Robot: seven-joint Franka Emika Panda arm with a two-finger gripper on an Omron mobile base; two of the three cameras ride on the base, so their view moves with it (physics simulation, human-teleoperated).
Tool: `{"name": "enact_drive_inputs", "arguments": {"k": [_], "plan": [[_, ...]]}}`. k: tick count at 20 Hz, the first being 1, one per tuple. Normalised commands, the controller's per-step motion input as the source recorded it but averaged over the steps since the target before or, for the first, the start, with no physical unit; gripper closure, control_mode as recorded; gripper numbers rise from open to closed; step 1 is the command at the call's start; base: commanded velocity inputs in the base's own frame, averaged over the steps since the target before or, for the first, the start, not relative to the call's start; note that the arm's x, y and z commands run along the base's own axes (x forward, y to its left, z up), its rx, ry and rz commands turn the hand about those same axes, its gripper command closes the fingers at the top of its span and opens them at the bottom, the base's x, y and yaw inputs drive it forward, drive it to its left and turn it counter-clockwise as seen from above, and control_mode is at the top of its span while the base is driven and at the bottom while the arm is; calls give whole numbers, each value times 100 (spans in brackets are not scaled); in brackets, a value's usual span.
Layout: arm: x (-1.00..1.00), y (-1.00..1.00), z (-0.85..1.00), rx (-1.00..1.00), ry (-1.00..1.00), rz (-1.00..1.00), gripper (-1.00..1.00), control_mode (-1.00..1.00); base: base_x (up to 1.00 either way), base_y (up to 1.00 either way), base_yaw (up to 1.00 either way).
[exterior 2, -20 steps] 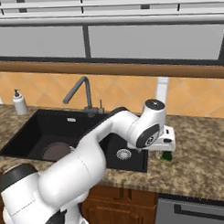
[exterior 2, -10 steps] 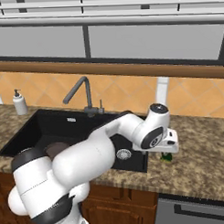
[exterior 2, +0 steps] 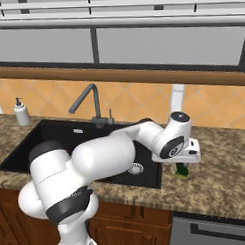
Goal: Pick the pan and sponge and place them into the sink. Then turn on the water.
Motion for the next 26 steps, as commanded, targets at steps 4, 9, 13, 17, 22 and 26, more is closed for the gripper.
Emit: {"name": "enact_drive_inputs", "arguments": {"k": [4,9,13,17,22,26], "plan": [[27,-20,-12,0,0,3,-100,-100,0,0,0],[22,-3,-17,0,0,1,-100,-100,0,0,0],[27,0,-17,0,0,0,-100,-100,0,0,0],[24,0,-27,0,1,0,-100,-100,0,0,0],[14,-9,-31,0,0,0,-100,-100,0,0,0],[13,-15,-17,1,0,0,-100,-100,0,0,0]]}}
